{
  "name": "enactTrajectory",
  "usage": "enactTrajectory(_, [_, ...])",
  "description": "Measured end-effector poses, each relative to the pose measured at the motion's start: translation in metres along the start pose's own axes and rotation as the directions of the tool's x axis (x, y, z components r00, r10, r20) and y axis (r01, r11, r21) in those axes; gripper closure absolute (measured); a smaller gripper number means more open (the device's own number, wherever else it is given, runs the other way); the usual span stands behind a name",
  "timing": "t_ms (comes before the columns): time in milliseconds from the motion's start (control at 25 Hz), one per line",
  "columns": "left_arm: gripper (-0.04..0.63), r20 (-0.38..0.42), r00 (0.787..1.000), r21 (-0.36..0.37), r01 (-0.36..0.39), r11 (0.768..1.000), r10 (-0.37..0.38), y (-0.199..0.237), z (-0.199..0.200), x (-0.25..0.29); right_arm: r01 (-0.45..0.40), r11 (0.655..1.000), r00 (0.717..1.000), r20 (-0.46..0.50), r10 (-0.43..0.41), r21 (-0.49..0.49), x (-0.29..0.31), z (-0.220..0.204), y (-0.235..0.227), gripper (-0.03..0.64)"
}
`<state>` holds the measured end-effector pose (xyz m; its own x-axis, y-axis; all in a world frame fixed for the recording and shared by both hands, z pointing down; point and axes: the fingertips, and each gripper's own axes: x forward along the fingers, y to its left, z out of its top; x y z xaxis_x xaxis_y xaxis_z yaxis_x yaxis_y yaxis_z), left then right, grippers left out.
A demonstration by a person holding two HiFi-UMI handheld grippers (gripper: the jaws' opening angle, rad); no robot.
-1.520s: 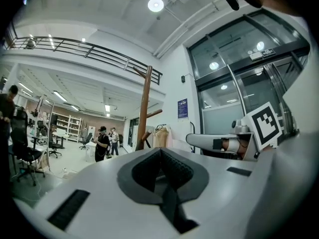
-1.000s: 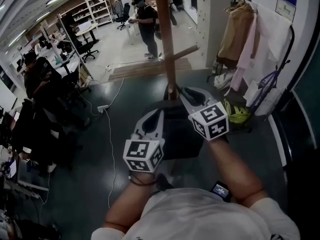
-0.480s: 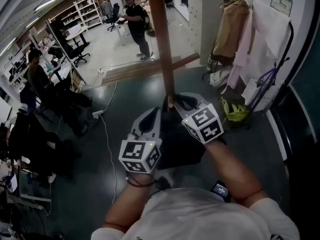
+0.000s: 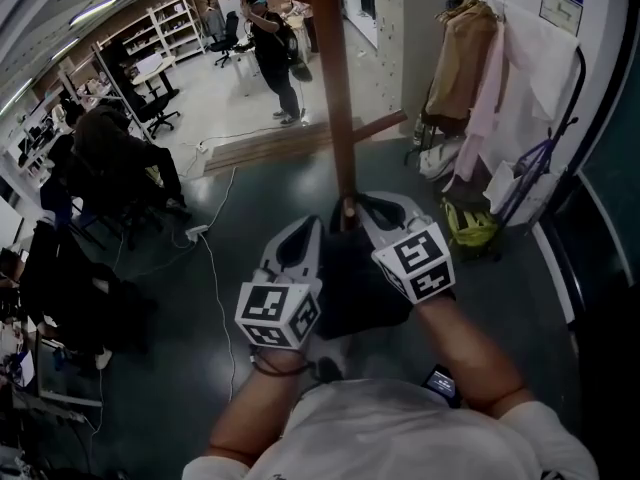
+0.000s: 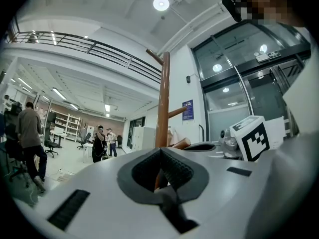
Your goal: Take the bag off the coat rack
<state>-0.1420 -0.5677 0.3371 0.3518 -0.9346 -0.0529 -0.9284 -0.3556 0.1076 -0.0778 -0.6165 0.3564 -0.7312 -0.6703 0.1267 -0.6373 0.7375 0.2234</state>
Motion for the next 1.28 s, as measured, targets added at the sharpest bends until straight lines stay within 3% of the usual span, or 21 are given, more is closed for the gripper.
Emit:
enactTrajectory(360, [0.588,0.047,0.998,0.017,-0.037,0.999,0.036,-0.006,0.027,-0.045,-0.001,1.0,0.996,0.094,0.001,-0.003,-0.05,0.04,0.02,0.589])
enactTrajectory(720, [0.588,0.079,0.994,0.042,-0.076,0.996,0.073,-0.036,0.047,-0.093,-0.006,0.993,0.983,0.183,-0.016,0.118,-0.108,0.053,0.03,0.589])
enactTrajectory(1280, [0.588,0.044,0.997,0.04,-0.067,0.997,0.066,-0.046,0.028,-0.144,0.042,0.984,0.976,0.203,-0.077,0.171,-0.151,0.05,0.074,0.589])
